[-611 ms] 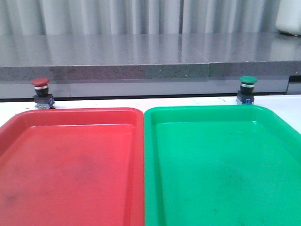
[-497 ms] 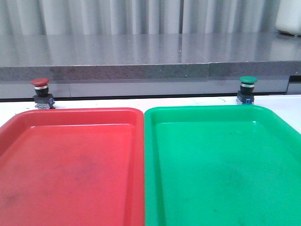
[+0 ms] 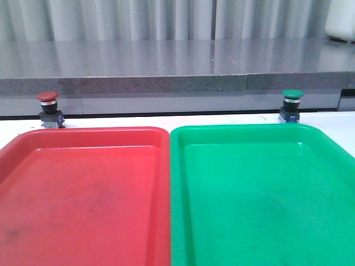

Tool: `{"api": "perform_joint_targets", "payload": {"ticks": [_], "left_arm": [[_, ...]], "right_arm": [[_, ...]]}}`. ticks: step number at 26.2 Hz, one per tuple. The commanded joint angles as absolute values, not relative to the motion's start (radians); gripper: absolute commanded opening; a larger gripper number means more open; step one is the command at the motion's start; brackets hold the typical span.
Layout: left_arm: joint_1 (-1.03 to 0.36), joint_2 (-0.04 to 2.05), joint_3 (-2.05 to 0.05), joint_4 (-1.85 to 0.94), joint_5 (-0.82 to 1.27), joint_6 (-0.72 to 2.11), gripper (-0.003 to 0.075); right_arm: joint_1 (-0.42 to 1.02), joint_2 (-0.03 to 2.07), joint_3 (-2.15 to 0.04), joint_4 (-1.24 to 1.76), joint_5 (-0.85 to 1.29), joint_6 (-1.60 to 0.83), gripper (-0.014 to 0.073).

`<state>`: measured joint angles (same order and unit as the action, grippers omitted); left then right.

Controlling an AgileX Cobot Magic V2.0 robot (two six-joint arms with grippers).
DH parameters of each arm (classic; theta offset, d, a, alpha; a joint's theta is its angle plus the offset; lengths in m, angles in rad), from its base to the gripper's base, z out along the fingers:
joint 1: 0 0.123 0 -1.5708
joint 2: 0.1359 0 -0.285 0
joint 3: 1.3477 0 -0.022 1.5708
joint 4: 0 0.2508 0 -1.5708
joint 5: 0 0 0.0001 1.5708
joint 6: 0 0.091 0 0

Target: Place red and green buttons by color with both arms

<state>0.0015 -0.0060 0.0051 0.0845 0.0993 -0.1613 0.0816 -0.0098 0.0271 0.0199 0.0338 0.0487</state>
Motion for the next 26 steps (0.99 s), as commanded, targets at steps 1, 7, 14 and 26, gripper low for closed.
{"api": "perform_joint_targets", "payload": {"ticks": [1, 7, 14, 26], "left_arm": [[-0.008, -0.021, 0.029, 0.08, 0.022, -0.165, -0.002], [-0.008, -0.021, 0.029, 0.08, 0.022, -0.165, -0.002], [-0.008, -0.021, 0.029, 0.08, -0.014, -0.165, -0.002], [-0.008, -0.02, -0.082, 0.073, -0.075, -0.171, -0.002]], "right_arm": [[0.076, -0.027, 0.021, 0.008, -0.055, 0.043, -0.007], [0.076, -0.027, 0.021, 0.008, -0.055, 0.043, -0.007], [0.076, -0.027, 0.021, 0.008, -0.059, 0.043, -0.007], [0.076, -0.027, -0.076, 0.0, 0.013, 0.042, -0.007]]}}
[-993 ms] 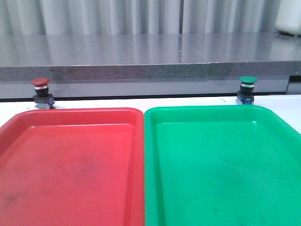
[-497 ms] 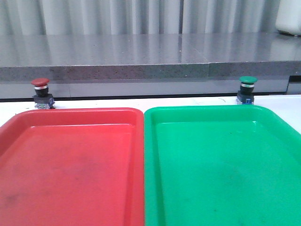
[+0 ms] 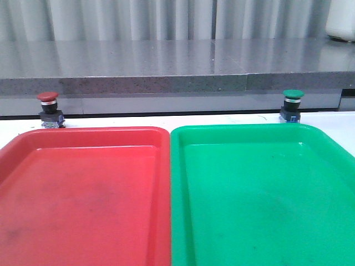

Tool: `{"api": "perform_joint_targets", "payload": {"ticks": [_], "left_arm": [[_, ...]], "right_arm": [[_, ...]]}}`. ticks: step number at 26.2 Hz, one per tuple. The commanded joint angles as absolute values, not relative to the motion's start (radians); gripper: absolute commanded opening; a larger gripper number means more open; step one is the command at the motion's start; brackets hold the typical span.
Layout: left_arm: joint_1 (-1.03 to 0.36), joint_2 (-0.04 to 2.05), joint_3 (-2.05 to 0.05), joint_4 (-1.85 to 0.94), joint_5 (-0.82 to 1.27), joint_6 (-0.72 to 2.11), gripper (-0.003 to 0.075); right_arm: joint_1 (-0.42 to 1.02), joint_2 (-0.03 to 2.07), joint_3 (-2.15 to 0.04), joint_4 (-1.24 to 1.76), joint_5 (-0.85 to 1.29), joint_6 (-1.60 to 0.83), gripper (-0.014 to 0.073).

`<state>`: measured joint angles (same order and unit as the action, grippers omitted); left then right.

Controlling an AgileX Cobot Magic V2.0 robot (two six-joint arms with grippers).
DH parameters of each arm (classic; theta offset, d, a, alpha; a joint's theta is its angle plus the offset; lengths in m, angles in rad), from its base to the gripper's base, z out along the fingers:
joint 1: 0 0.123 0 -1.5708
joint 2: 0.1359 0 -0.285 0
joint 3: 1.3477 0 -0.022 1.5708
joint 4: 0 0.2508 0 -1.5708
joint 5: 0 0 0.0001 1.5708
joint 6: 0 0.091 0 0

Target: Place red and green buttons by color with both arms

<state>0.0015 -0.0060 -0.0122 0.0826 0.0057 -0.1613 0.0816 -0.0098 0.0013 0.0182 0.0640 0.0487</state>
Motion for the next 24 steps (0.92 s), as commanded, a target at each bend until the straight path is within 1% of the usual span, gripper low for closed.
{"api": "perform_joint_targets", "payload": {"ticks": [1, 4, 10, 18, 21, 24], "left_arm": [[-0.008, -0.018, -0.103, 0.073, -0.068, -0.171, -0.002], [-0.008, -0.01, -0.193, 0.073, -0.02, -0.171, -0.002], [-0.008, 0.07, -0.371, 0.073, 0.111, -0.157, -0.002], [-0.008, 0.299, -0.627, 0.073, 0.375, -0.139, -0.002], [-0.008, 0.369, -0.656, 0.073, 0.427, -0.139, -0.002], [-0.008, 0.422, -0.648, 0.073, 0.437, -0.139, -0.002]], "right_arm": [[0.076, -0.027, -0.092, -0.01, 0.033, 0.042, -0.007], [0.076, -0.025, -0.163, -0.044, 0.09, 0.042, -0.007], [0.076, 0.027, -0.323, -0.074, 0.191, 0.042, -0.007], [0.076, 0.266, -0.596, -0.074, 0.4, 0.042, -0.007], [0.076, 0.364, -0.654, -0.074, 0.47, 0.042, -0.007], [0.076, 0.448, -0.661, -0.074, 0.486, 0.042, -0.007]]}}
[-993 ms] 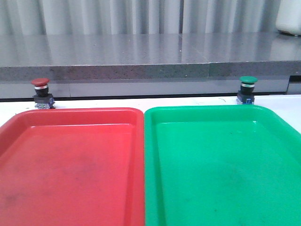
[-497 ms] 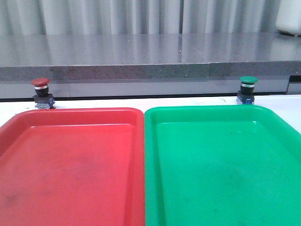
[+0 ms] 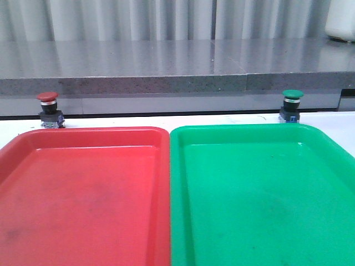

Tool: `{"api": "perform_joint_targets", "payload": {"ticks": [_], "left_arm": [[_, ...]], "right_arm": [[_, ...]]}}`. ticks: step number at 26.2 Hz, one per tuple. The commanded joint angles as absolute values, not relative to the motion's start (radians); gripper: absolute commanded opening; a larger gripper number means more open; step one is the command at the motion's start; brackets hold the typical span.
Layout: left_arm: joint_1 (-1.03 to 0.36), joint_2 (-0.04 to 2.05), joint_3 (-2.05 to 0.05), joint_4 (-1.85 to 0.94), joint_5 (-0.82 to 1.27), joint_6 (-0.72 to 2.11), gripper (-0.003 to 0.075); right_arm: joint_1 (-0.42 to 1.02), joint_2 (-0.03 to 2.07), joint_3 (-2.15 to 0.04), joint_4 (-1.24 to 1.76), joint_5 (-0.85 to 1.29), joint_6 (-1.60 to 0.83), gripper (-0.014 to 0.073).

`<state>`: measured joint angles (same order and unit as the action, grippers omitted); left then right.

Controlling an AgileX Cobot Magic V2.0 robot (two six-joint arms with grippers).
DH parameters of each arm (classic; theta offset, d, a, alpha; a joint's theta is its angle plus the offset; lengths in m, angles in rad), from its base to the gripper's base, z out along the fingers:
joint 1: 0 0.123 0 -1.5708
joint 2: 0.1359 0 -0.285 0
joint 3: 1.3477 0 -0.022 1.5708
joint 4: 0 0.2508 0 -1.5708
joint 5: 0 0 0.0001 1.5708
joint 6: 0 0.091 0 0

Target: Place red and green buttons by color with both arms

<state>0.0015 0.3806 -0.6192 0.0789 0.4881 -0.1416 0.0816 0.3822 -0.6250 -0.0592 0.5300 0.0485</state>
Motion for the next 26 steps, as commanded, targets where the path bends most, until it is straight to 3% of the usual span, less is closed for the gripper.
{"api": "perform_joint_targets", "payload": {"ticks": [1, 14, 17, 19, 22, 24, 26], "left_arm": [[-0.008, 0.436, -0.648, 0.073, 0.449, -0.139, -0.002], [-0.008, 0.535, -0.648, 0.067, 0.49, -0.139, -0.002], [-0.008, 0.548, -0.648, 0.067, 0.503, -0.139, -0.0004], [-0.008, 0.558, -0.648, 0.067, 0.503, -0.139, 0.0073], [-0.008, 0.568, -0.648, 0.067, 0.501, -0.139, 0.0308], [-0.008, 0.575, -0.648, 0.067, 0.499, -0.139, 0.0456], [-0.008, 0.589, -0.648, 0.067, 0.5, -0.139, 0.054]], "right_arm": [[0.076, 0.472, -0.661, -0.074, 0.493, 0.042, -0.007], [0.076, 0.664, -0.661, -0.075, 0.528, 0.042, -0.0064], [0.076, 0.666, -0.661, -0.081, 0.52, 0.039, 0.0038], [0.076, 0.666, -0.661, -0.088, 0.522, 0.038, 0.0162], [0.076, 0.666, -0.661, -0.099, 0.522, 0.038, 0.0437], [0.076, 0.666, -0.661, -0.099, 0.524, 0.038, 0.0541], [0.076, 0.666, -0.661, -0.099, 0.525, 0.038, 0.0581]]}}
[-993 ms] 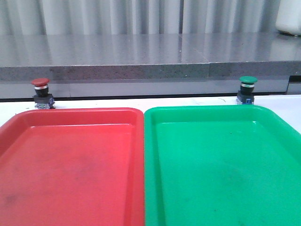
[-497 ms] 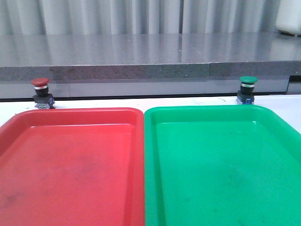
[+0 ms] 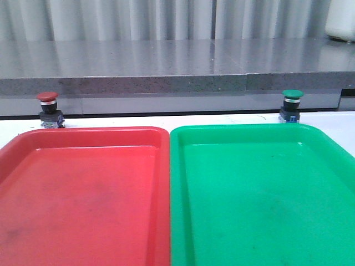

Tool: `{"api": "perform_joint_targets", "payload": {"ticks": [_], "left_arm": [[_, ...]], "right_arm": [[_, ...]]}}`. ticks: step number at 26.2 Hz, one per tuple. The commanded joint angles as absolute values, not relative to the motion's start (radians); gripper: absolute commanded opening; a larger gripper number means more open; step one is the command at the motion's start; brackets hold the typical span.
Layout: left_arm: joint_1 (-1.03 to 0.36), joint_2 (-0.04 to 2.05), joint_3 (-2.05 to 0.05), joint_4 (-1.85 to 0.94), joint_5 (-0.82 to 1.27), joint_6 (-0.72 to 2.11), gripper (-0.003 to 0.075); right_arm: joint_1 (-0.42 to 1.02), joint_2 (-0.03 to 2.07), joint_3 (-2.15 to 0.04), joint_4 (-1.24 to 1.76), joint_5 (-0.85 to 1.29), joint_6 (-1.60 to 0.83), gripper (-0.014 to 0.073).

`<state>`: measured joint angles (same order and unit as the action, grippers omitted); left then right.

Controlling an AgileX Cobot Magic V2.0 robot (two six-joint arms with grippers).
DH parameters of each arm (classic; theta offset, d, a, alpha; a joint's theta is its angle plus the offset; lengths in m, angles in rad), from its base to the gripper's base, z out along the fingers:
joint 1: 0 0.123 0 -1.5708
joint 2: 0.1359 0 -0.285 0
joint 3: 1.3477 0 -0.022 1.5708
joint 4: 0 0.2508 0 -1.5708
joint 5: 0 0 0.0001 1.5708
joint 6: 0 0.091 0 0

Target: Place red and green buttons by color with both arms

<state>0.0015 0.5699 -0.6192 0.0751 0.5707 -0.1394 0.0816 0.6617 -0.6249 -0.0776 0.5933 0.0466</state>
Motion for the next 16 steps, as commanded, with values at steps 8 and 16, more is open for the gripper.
{"api": "perform_joint_targets", "payload": {"ticks": [8, 16], "left_arm": [[-0.014, 0.721, -0.654, 0.042, 0.465, -0.139, 0.0554], [-0.114, 0.956, -0.764, 0.048, 0.465, -0.137, 0.0553]], "right_arm": [[0.076, 0.666, -0.661, -0.099, 0.525, 0.038, 0.058], [0.076, 0.666, -0.661, -0.099, 0.525, 0.038, 0.058]]}}
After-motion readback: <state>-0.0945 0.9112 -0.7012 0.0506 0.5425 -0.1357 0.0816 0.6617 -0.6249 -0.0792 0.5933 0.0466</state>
